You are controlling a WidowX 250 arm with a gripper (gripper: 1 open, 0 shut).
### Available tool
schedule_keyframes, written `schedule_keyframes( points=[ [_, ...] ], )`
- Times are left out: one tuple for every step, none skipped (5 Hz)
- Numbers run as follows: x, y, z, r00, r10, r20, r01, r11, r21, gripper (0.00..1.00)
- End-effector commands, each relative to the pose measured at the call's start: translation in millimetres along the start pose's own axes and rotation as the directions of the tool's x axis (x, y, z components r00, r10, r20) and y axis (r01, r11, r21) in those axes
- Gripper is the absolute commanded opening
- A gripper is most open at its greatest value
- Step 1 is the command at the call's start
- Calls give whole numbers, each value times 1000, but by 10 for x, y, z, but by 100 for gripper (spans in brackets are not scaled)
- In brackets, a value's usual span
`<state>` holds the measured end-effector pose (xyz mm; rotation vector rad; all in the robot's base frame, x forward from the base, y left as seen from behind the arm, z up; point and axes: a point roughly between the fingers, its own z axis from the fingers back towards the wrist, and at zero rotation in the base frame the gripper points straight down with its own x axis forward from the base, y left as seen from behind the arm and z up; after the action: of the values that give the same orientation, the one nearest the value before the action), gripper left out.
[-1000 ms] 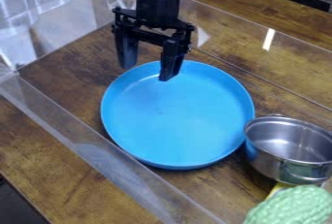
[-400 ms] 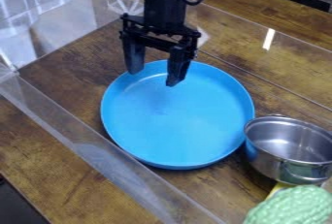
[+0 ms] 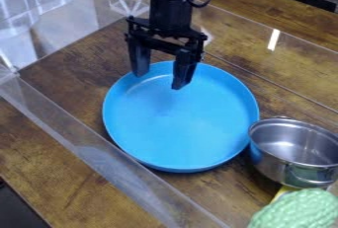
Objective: Put the white object in the blue tray
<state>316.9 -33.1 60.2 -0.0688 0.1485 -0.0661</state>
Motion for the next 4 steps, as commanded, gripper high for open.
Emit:
schedule_keyframes(
  points=[
    [97,-39,189,998,-15,69,15,1000,-2,100],
    [120,-47,181,997,-16,72,17,1000,-5,100],
    [131,-72,159,997,-21,72,21,1000,1,100],
    [141,-96,139,997,-26,72,25,1000,9,100]
  ],
)
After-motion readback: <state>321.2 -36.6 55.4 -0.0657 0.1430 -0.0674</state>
